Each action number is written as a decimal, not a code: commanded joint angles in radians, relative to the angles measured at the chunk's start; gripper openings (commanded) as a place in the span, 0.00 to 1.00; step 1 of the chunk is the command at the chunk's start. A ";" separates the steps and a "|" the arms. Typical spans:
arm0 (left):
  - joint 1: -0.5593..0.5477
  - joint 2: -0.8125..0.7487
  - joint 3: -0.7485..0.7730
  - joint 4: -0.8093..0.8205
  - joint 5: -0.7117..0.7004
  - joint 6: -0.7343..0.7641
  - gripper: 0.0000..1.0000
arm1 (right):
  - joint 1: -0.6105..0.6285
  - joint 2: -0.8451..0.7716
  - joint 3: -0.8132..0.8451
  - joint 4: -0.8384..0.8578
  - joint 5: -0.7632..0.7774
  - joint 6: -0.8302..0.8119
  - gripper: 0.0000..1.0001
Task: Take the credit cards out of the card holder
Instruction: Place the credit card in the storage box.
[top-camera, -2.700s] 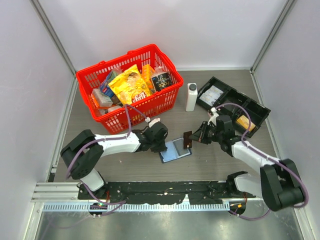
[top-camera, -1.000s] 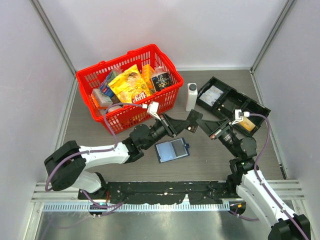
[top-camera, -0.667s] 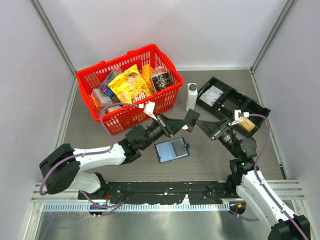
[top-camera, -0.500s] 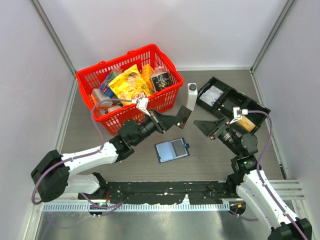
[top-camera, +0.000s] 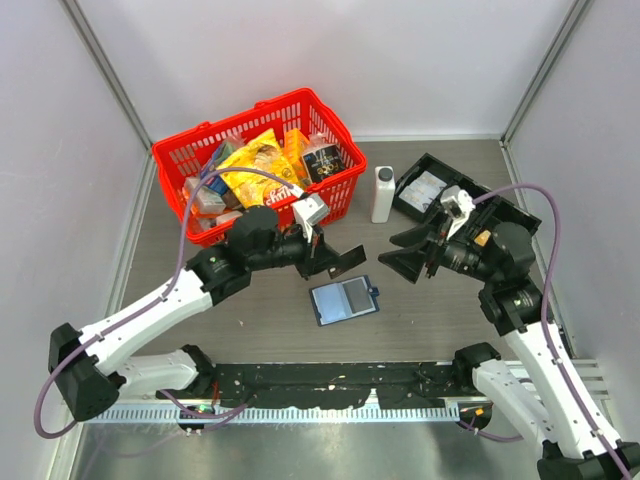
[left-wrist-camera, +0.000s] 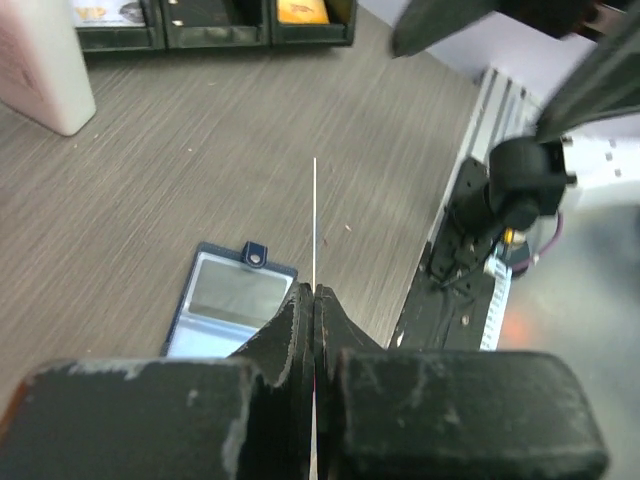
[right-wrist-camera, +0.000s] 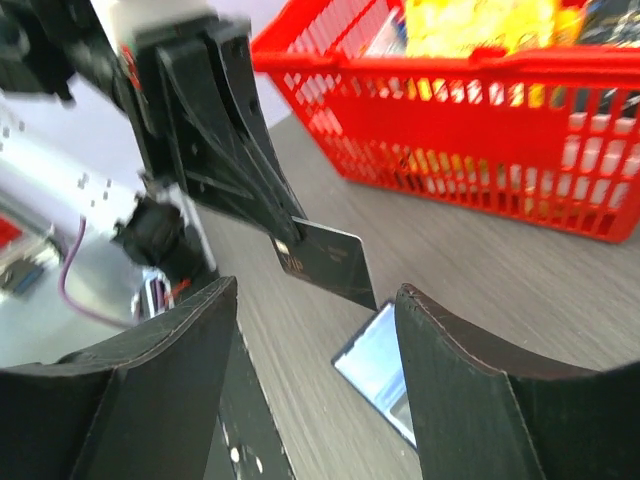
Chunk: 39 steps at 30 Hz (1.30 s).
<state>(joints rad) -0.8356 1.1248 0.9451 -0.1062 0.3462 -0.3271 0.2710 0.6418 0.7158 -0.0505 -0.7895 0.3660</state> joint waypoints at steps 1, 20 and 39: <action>0.000 -0.011 0.138 -0.308 0.197 0.304 0.00 | 0.020 0.051 0.089 -0.173 -0.215 -0.232 0.69; 0.000 0.112 0.357 -0.512 0.467 0.490 0.00 | 0.292 0.274 0.208 -0.307 -0.231 -0.473 0.48; 0.004 -0.187 0.035 -0.116 -0.477 0.344 1.00 | 0.008 0.449 0.280 -0.387 -0.006 -0.375 0.01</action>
<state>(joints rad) -0.8356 1.0054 1.0351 -0.4259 0.2829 0.0784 0.3473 1.0424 0.9215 -0.4194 -0.8986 -0.0624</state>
